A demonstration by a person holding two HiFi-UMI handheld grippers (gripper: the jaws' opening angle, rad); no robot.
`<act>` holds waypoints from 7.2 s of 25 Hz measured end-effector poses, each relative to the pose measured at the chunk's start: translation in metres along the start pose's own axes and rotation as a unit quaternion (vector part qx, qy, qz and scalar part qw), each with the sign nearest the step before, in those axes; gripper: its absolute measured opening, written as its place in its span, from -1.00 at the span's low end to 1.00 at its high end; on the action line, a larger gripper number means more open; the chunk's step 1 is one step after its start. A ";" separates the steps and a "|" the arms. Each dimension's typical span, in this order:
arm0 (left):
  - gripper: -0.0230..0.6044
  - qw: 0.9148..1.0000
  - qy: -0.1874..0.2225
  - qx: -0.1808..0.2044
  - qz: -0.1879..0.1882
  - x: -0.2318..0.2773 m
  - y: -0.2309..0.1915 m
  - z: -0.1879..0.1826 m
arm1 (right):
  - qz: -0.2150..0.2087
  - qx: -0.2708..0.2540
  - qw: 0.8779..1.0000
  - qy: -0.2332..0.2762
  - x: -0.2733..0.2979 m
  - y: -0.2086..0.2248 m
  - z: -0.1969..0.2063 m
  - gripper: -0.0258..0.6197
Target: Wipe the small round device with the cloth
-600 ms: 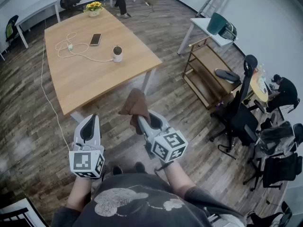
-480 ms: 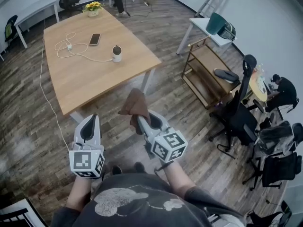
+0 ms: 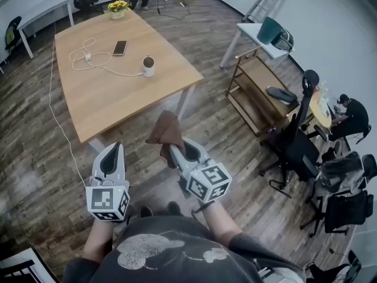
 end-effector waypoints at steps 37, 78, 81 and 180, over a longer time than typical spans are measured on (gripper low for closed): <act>-0.87 0.997 -0.063 0.035 -0.017 0.157 -0.066 0.034 | 0.034 0.065 0.997 0.013 0.145 0.132 -0.026 -0.70; -0.87 0.994 -0.107 0.005 -0.011 0.354 -0.210 0.063 | 0.015 -0.007 0.980 -0.197 0.400 0.195 -0.019 -0.69; -0.87 0.994 -0.113 -0.004 -0.006 0.360 -0.223 0.068 | 0.047 0.009 0.974 -0.223 0.414 0.205 -0.011 -0.69; -0.87 0.989 -0.124 -0.001 -0.075 0.394 -0.201 0.079 | -0.063 -0.105 0.966 -0.227 0.447 0.301 -0.063 -0.69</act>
Point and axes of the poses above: the fingertips, and each gripper's own axes: x forward along the fingers, y to its right, z out of its underside, the point moved 5 cm from there along -x, backward along the fingers, and after that the axes turned 5 degrees about x, right-handed, at the moved point
